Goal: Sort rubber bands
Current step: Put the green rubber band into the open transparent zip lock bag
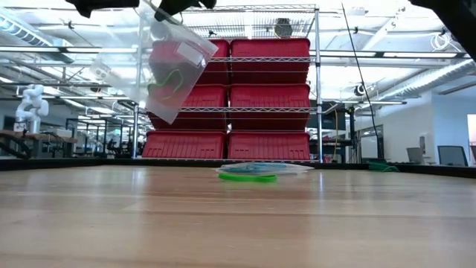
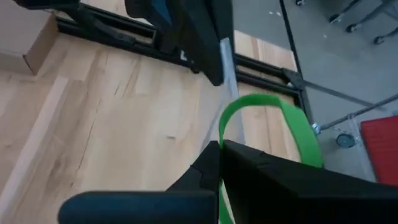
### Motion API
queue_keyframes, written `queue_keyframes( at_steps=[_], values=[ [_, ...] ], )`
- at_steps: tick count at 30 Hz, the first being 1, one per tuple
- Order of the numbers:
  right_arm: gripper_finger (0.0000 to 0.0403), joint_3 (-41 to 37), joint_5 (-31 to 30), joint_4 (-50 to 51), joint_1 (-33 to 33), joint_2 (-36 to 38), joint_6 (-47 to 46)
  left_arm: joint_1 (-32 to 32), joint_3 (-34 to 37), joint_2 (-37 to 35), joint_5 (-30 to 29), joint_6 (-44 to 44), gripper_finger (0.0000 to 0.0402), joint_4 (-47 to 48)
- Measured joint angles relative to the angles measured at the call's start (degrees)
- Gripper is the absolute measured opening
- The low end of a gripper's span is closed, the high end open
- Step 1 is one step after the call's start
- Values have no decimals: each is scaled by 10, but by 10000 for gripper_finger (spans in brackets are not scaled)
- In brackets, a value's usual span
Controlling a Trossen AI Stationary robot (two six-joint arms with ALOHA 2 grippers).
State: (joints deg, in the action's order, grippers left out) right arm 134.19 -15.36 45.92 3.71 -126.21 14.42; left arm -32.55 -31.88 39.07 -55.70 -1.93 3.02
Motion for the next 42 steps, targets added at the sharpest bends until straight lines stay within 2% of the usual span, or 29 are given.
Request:
queue_keyframes(
  at_steps=[5,8,12,20,25,30,35,39,42],
  values=[
    [2,0,9,19,-9,-6,-34,8,0,4,1,-1,0,-13],
    [18,0,9,32,-12,-5,-49,8,0,4,0,-1,0,-13],
    [61,0,9,36,-13,-5,-61,8,0,4,0,-1,0,-13],
    [177,0,34,45,-9,-5,-77,8,0,4,0,-1,0,-13],
    [214,0,34,55,-8,-5,-78,8,0,4,-4,-1,0,-12],
    [211,0,33,52,-4,-5,-77,22,0,4,-9,1,0,-12],
    [188,0,16,51,9,-5,-40,36,0,7,-11,12,0,-6],
    [143,0,-65,54,23,-2,-5,37,0,7,-13,15,0,-4],
    [94,1,-102,53,30,5,1,37,0,7,-13,15,0,-4]
  ],
)
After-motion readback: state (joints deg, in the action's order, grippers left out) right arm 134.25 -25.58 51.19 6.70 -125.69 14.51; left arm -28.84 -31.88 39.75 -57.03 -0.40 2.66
